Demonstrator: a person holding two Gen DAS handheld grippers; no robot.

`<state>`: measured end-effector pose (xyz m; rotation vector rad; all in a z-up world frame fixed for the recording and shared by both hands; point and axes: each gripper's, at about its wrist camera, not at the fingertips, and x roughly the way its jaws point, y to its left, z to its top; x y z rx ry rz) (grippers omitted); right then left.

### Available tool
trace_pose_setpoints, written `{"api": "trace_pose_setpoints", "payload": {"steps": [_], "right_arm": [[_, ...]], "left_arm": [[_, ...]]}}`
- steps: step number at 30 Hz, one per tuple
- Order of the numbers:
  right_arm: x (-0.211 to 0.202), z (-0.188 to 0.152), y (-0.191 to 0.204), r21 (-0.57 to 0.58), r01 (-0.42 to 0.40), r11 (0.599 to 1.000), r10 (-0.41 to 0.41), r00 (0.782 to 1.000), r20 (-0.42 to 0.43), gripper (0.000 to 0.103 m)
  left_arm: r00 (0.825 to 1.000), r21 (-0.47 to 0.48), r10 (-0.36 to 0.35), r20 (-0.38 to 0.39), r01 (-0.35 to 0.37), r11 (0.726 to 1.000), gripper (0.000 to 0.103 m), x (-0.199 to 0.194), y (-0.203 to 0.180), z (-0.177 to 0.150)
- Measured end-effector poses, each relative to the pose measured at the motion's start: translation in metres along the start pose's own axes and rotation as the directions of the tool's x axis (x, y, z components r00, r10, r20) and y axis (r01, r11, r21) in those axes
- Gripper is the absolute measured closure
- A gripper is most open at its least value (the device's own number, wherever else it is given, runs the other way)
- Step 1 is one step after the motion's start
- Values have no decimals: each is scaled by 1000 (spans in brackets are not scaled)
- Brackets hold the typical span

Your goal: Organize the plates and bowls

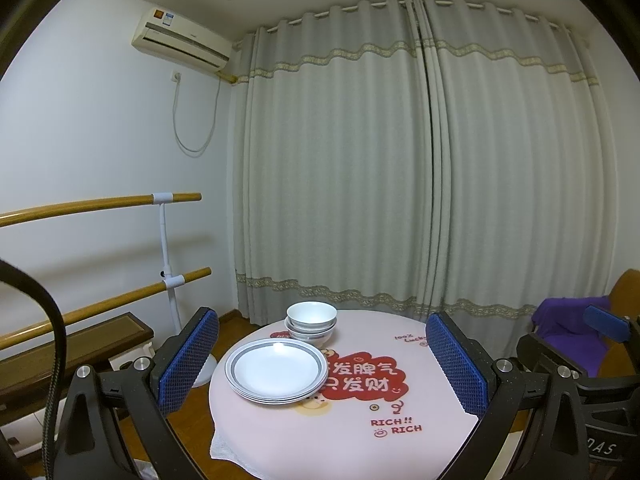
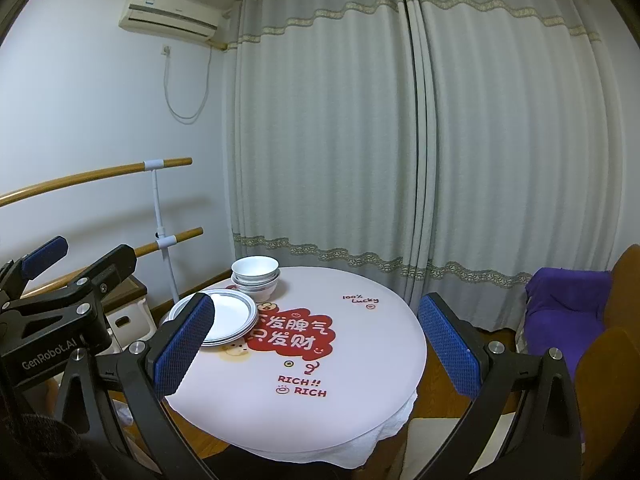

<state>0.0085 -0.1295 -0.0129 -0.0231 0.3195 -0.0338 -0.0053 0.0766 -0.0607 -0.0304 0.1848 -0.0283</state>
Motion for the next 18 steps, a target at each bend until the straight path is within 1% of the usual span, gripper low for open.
{"api": "trace_pose_setpoints", "payload": {"steps": [18], "right_arm": [[3,0,-2,5,-4,1000,4,1000,-2,0]], "left_arm": [[1000,0,5,15,-5,1000,1,2,-2,-7]]}}
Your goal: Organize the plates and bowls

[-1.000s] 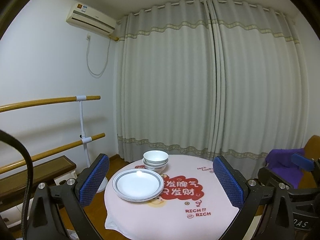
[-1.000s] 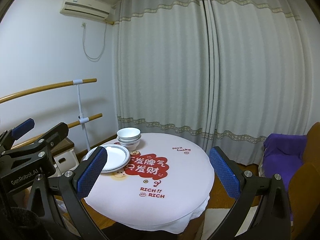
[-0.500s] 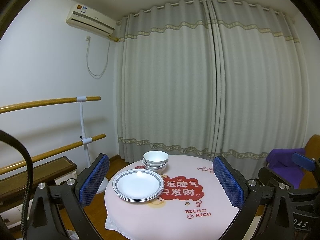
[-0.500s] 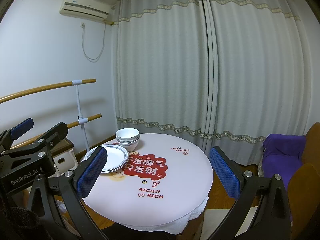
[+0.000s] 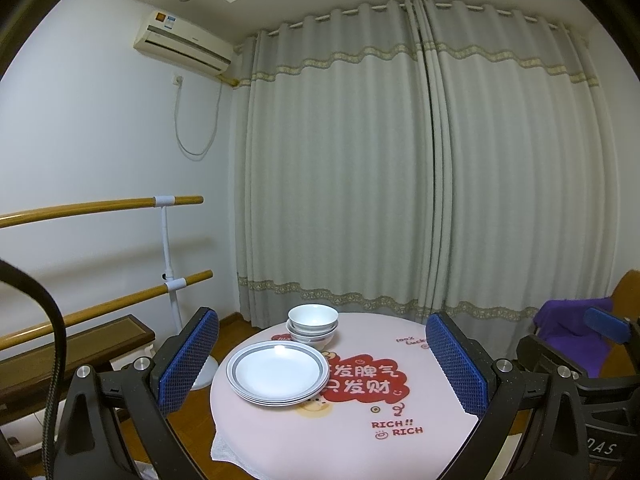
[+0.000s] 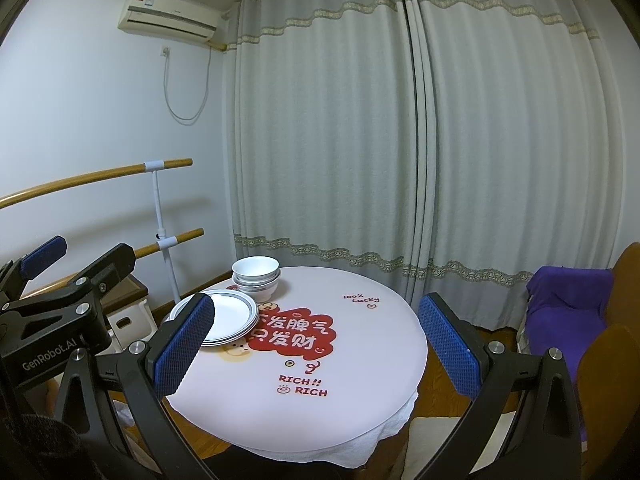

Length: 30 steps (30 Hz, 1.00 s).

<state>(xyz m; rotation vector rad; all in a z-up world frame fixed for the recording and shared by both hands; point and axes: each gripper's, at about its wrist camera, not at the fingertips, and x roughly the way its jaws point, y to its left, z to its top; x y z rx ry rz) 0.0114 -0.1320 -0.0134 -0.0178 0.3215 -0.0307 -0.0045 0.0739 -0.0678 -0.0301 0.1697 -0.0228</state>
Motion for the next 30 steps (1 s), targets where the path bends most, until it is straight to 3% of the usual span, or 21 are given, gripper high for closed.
{"api": "trace_pose_setpoints", "payload": {"steps": [30], "right_arm": [[2,-3,5,4,-1,1000,1,1000,-8,0]], "left_arm": [[1000,6,5,0,-5,1000,1,8,-7,-3]]}}
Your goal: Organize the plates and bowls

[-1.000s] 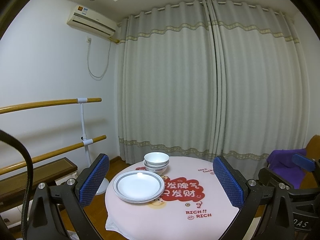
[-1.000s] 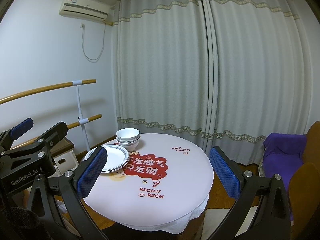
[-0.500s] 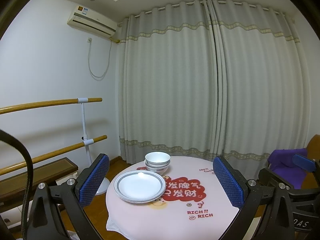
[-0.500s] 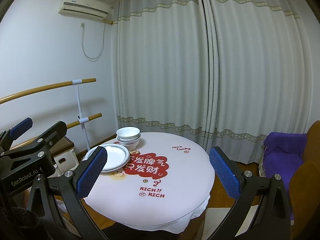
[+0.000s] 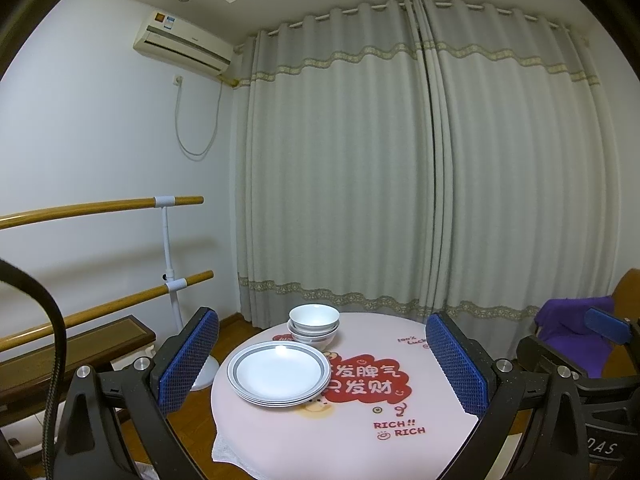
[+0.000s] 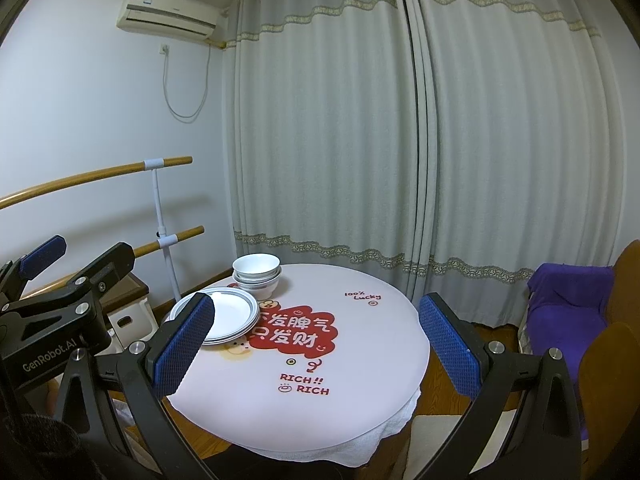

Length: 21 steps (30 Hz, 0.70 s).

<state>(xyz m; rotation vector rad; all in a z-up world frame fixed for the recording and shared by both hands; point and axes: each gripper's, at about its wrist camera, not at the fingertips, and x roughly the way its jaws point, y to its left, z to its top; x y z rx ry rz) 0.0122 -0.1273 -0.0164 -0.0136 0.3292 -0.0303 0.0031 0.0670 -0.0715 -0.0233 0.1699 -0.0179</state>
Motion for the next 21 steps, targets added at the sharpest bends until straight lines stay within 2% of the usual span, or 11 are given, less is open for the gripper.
{"api": "trace_pose_setpoints", "payload": {"steps": [21], "right_arm": [[0,-1,1,1,-2,1000,2,1000,2,0]], "left_arm": [[1000,0,5,4,-5,1000,1,2,-1,-2]]}}
